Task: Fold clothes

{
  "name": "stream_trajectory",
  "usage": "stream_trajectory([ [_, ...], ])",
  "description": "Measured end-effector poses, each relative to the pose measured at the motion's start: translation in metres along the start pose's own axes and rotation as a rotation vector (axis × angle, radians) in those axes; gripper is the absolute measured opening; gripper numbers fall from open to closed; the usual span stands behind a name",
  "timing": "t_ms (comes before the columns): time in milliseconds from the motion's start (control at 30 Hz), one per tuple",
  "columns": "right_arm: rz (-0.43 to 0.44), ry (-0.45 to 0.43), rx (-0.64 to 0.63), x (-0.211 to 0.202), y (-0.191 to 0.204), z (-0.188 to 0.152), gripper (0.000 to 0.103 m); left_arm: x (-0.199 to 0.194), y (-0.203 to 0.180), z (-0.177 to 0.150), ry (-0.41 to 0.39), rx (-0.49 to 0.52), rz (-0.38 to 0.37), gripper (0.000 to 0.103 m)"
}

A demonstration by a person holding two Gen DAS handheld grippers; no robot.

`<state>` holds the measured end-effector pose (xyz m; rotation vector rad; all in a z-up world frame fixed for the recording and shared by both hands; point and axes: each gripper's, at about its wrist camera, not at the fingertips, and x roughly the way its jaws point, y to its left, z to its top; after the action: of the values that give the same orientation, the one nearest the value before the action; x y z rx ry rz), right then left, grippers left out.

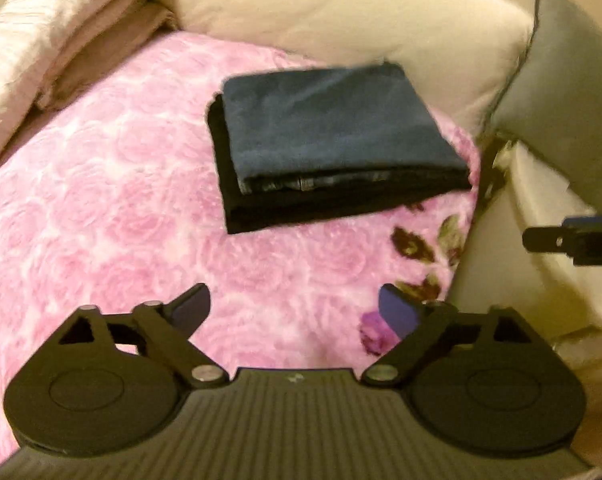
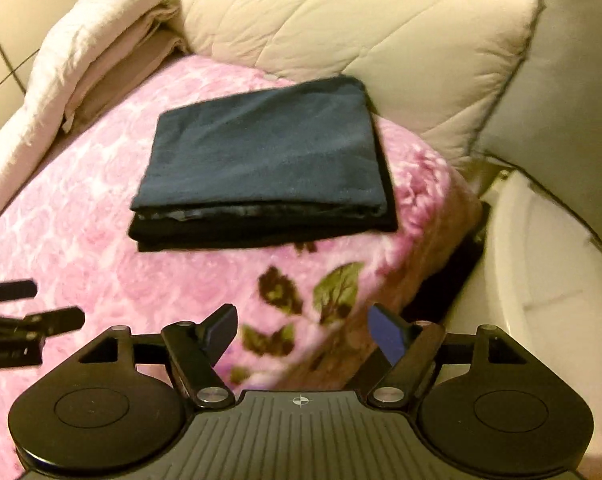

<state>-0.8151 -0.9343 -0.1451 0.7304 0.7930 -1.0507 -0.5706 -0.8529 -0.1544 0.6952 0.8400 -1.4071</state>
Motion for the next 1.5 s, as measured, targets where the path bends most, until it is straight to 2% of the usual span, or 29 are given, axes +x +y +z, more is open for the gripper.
stream_trajectory([
  [167, -0.038, -0.071, 0.013, -0.059, 0.025, -0.002, 0.078, -0.051, -0.001, 0.0, -0.082, -0.043, 0.014, 0.09],
  [300, -0.053, -0.113, -0.009, -0.096, 0.045, -0.005, 0.079, -0.083, -0.001, 0.0, -0.121, -0.068, -0.008, 0.094],
  [467, -0.08, -0.105, -0.033, -0.124, 0.069, -0.017, 0.079, -0.116, -0.004, -0.01, -0.127, -0.05, -0.004, 0.094],
  [533, -0.078, -0.101, -0.037, -0.132, 0.077, -0.023, 0.079, -0.126, -0.006, -0.019, -0.12, -0.045, 0.019, 0.093],
  [667, -0.066, -0.11, -0.052, -0.146, 0.089, -0.033, 0.079, -0.139, -0.01, -0.031, -0.12, -0.04, 0.012, 0.093],
  [800, -0.05, -0.096, -0.054, -0.15, 0.094, -0.036, 0.079, -0.147, -0.01, -0.037, -0.12, -0.056, 0.014, 0.093],
  [1033, -0.022, -0.092, -0.084, -0.149, 0.091, -0.026, 0.079, -0.146, -0.014, -0.025, -0.138, -0.111, 0.048, 0.092],
  [1367, 0.004, -0.074, -0.093, -0.136, 0.053, -0.004, 0.079, -0.127, -0.041, 0.001, -0.129, -0.183, 0.061, 0.091],
  [1500, 0.018, -0.064, -0.094, -0.128, 0.039, 0.006, 0.079, -0.12, -0.051, 0.009, -0.12, -0.179, 0.113, 0.09],
])
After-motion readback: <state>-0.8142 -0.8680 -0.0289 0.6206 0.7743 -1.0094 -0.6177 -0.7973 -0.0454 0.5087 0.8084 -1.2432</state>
